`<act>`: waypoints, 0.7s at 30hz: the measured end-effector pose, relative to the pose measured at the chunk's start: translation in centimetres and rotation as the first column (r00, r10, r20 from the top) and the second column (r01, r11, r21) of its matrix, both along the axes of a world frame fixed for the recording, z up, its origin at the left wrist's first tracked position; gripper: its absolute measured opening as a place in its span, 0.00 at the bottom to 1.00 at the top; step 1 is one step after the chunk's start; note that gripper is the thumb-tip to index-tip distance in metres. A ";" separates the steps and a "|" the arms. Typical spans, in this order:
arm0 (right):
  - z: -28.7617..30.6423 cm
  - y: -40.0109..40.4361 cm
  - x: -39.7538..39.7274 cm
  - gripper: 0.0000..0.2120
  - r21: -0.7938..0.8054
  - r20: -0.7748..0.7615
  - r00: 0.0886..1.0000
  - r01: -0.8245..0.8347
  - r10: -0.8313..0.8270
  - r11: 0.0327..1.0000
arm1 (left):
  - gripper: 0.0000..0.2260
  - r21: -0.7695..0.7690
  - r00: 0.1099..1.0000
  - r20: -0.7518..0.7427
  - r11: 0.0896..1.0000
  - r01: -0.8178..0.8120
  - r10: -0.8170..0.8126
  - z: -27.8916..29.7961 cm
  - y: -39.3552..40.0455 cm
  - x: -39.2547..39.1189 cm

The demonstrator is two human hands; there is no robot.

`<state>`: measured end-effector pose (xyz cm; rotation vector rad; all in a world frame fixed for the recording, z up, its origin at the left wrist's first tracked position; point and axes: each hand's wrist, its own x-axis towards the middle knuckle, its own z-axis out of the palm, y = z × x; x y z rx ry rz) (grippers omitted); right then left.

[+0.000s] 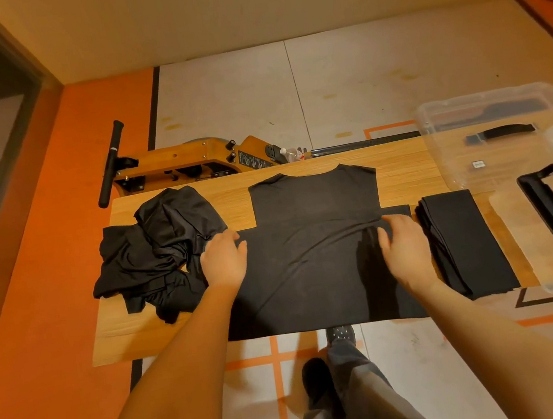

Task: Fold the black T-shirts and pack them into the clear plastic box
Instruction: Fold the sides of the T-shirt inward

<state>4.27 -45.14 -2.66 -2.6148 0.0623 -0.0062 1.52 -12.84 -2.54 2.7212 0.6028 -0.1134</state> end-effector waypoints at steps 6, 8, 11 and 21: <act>-1.4 1.3 3.7 0.18 -0.090 -0.078 0.989 -0.133 0.127 0.987 | 0.13 0.089 0.970 -0.194 0.983 0.163 -0.144 -1.0 -1.4 4.6; -1.9 0.6 5.0 0.18 -0.123 -0.131 0.980 -0.166 0.150 0.978 | 0.13 0.115 0.952 -0.272 0.977 0.177 -0.141 -1.5 -1.1 5.6; -2.5 -1.2 6.7 0.17 -0.238 -0.226 0.957 -0.237 0.183 0.942 | 0.10 0.267 0.915 -0.365 0.922 0.280 -0.172 -1.8 -0.4 6.0; -3.4 -3.2 9.8 0.12 -0.527 -0.435 0.890 -0.376 0.139 0.762 | 0.09 0.378 0.874 -0.463 0.859 0.347 -0.149 -2.9 0.9 6.9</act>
